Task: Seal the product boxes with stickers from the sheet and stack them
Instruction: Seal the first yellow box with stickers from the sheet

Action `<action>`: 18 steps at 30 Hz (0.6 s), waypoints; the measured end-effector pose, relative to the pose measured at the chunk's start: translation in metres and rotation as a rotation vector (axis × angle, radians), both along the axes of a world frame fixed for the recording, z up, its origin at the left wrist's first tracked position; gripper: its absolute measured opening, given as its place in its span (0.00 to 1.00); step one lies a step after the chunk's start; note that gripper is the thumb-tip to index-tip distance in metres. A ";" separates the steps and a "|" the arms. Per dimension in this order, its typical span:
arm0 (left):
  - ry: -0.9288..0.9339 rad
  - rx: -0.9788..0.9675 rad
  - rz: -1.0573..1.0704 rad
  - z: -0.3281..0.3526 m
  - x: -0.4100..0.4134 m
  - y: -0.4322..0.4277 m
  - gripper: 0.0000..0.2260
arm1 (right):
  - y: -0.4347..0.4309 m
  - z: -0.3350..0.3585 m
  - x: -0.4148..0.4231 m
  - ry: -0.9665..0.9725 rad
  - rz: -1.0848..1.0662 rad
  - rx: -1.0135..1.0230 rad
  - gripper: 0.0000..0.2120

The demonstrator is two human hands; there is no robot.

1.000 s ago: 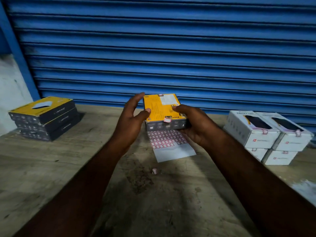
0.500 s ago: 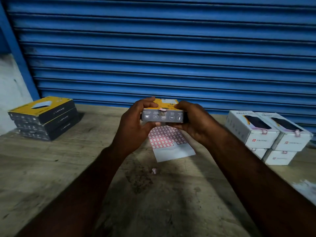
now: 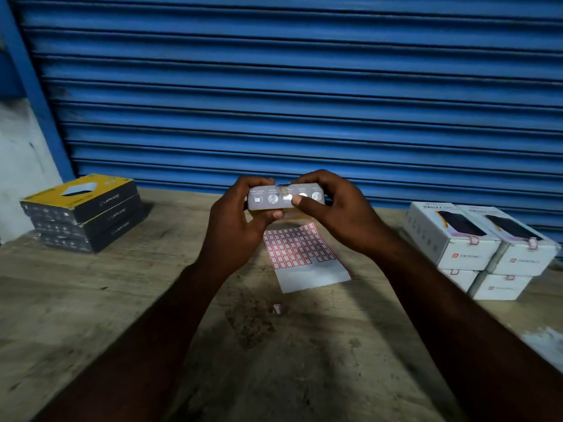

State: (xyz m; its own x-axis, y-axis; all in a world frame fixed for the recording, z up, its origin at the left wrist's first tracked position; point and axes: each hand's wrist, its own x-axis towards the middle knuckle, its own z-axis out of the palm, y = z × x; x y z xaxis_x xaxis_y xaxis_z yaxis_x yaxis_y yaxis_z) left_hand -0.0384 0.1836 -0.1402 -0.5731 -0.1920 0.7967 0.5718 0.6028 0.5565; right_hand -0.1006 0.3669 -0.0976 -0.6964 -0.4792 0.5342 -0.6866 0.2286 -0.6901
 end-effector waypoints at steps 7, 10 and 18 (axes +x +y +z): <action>0.055 -0.150 0.027 -0.001 -0.001 -0.001 0.20 | 0.001 0.001 -0.002 0.051 0.012 0.013 0.13; 0.102 -0.213 0.071 -0.002 -0.002 -0.002 0.18 | 0.000 0.000 -0.002 0.080 0.015 -0.028 0.14; 0.155 -0.258 0.098 -0.007 -0.006 -0.001 0.15 | -0.002 -0.004 -0.002 0.142 0.004 -0.113 0.08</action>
State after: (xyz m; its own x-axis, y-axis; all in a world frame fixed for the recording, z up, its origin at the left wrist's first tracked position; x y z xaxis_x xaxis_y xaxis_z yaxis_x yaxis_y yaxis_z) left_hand -0.0446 0.1829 -0.1469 -0.4295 -0.0205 0.9028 0.5701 0.7692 0.2887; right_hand -0.1023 0.3650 -0.1014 -0.6087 -0.4131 0.6774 -0.7796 0.1524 -0.6075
